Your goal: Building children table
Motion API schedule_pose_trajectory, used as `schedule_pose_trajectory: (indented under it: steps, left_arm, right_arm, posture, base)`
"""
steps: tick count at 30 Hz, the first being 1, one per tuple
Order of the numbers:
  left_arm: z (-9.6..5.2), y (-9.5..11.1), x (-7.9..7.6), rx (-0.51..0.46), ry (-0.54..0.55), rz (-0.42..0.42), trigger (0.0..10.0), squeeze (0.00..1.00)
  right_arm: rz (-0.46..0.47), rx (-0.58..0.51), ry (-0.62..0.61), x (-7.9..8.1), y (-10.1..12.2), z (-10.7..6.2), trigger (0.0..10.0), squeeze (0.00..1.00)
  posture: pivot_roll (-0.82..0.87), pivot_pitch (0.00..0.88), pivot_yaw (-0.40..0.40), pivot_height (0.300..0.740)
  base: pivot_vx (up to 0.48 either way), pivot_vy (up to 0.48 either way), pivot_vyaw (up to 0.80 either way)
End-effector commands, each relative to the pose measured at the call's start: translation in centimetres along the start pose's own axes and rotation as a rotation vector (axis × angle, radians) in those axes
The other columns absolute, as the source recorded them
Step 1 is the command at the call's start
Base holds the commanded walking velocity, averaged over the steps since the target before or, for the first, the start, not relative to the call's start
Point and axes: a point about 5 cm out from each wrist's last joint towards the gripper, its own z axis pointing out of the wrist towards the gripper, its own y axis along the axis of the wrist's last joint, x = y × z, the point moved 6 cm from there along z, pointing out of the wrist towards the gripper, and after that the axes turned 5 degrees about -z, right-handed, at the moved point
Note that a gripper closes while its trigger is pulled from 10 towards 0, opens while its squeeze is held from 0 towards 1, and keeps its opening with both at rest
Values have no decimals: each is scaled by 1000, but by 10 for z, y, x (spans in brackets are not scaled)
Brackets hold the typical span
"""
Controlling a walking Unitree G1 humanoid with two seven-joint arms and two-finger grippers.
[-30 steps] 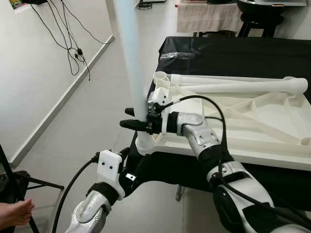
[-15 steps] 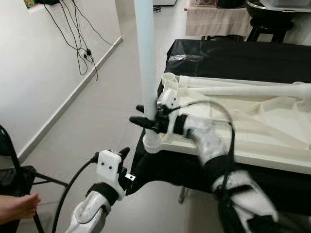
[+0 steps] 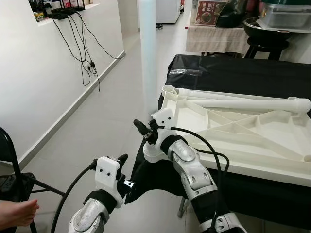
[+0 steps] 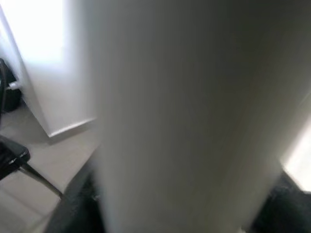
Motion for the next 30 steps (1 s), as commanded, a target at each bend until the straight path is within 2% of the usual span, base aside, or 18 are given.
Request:
schedule_pose_trajectory:
  steps: [1,2,6,7,8,9,10,11,12,13,20,21,27,30]
  left_arm:
    - [0,-1,1,4,3,12,10000,0]
    - [1,-1,1,4,1,12,10000,0]
    - [1,-2,1,5,1,12,10000,0]
    - [2,-1,2,3,3,13,10000,0]
    - [2,-1,2,3,3,13,10000,0]
    - [2,-1,2,2,4,13,10000,0]
    - [2,-1,2,2,4,13,10000,0]
    - [3,-1,3,2,5,14,10000,0]
    - [3,-1,3,2,5,14,10000,0]
    - [3,-1,3,3,5,14,10000,0]
    - [3,-2,4,5,3,14,10000,0]
    - [3,-2,4,6,2,14,10000,0]
    - [3,-3,3,5,3,14,10000,0]
    - [3,-2,2,2,4,13,10000,0]
  right_arm:
    - [21,1,43,7,3,2,10000,1000]
    - [44,-36,121,12,13,3,10000,1000]
    - [45,-57,143,9,17,5,10000,1000]
    - [23,-120,308,11,32,6,10000,0]
    - [23,-120,308,11,32,6,10000,0]
    - [-10,-167,467,12,45,3,10000,0]
    - [-10,-167,467,12,45,3,10000,0]
    - [-26,-197,573,12,54,0,10000,0]
    - [-26,-197,573,12,54,0,10000,0]
    - [-40,-204,659,12,57,-3,10000,0]
    - [-15,-170,739,13,53,-4,10000,0]
    - [7,-142,756,11,49,-3,0,0]
    - [37,-104,745,3,40,-3,0,0]
    - [29,-112,715,-5,35,-4,0,0]
  posture:
    - [-11,84,4,740]
    - [-11,84,4,740]
    - [-11,80,4,740]
    - [-11,78,11,740]
    - [-11,78,11,740]
    - [-12,79,11,740]
    - [-12,79,11,740]
    - [-15,78,16,740]
    - [-15,78,16,740]
    - [-10,76,18,740]
    - [-7,76,20,740]
    - [-4,78,19,740]
    - [-4,78,17,740]
    - [-6,88,12,740]
  base:
    - [0,0,0]
    - [0,0,0]
    - [0,0,0]
    - [0,0,0]
    - [0,0,0]
    - [0,0,0]
    - [0,0,0]
    - [0,0,0]
    - [0,0,0]
    - [0,0,0]
    - [0,0,0]
    - [0,0,0]
    - [0,0,0]
    - [0,0,0]
